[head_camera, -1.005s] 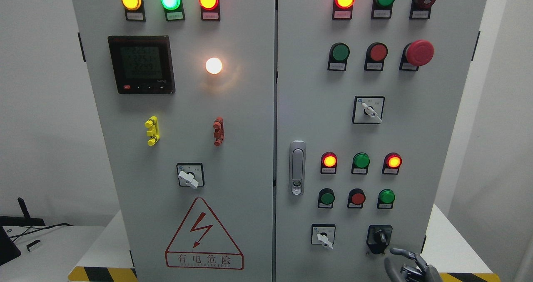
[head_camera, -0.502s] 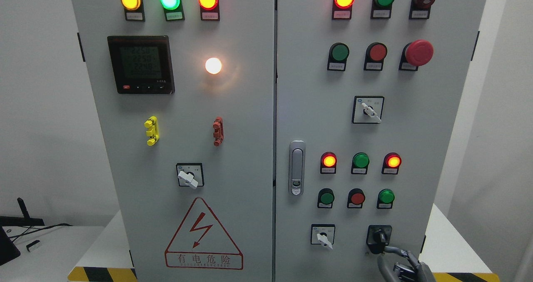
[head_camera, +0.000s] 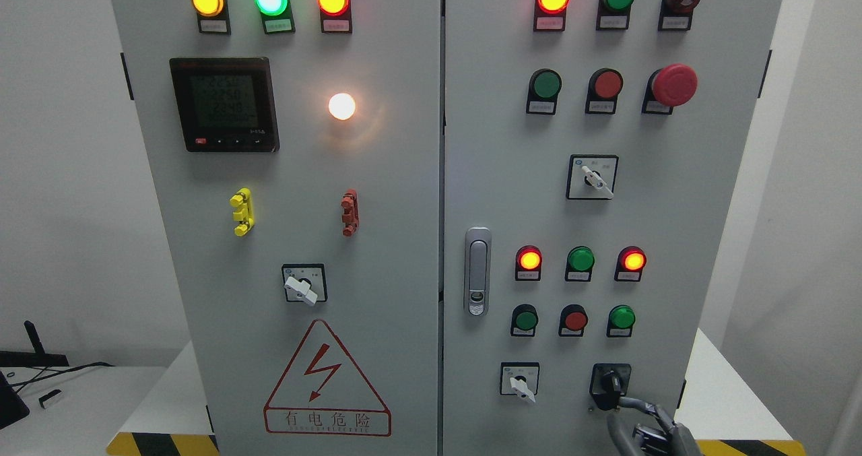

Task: Trip black knob to open circuit
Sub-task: 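Grip the black knob with the right hand and twist it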

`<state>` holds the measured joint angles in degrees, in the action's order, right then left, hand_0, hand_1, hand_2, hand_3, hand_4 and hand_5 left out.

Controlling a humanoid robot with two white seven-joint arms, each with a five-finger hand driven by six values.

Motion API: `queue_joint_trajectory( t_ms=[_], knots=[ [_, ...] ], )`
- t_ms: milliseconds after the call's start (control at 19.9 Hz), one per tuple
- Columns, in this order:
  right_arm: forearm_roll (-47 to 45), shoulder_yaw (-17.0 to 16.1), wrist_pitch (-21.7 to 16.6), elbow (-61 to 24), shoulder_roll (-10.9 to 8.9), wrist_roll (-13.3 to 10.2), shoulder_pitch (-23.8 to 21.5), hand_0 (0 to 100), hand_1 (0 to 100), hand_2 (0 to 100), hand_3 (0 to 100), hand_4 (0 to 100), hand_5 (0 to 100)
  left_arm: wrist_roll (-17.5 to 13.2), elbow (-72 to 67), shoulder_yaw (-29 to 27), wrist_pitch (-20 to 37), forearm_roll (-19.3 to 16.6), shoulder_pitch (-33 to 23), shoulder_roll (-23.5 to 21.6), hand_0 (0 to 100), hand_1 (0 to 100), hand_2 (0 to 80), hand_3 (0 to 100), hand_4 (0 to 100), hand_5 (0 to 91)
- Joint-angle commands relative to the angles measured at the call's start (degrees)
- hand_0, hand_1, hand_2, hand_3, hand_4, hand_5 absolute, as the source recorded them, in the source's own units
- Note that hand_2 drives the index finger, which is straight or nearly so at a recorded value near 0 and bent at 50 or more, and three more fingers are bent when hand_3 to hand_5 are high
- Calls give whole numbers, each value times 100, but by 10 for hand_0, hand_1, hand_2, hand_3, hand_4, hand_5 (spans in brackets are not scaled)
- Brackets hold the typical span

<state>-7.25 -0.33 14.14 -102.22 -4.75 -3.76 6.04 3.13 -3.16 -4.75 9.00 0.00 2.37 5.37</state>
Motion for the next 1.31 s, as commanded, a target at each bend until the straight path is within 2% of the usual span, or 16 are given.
queue_joint_trajectory(
  t_ms=[0, 904, 1256],
  knots=[
    [-5, 138, -17, -35, 9, 42, -23, 347, 619, 357, 1000, 1000, 929, 3, -1, 0, -3, -176, 0, -1, 120, 389, 0, 0, 0, 0],
    [-66, 358, -8, 35, 9, 78, 64, 378, 620, 365, 1000, 1000, 928, 3, -1, 0, -3, -176, 0, -1, 120, 389, 0, 0, 0, 0],
    [-84, 393, 1, 62, 97, 104, 99, 385, 620, 368, 1000, 1000, 928, 3, -1, 0, -3, -176, 0, 7, 120, 389, 0, 0, 0, 0]
  ],
)
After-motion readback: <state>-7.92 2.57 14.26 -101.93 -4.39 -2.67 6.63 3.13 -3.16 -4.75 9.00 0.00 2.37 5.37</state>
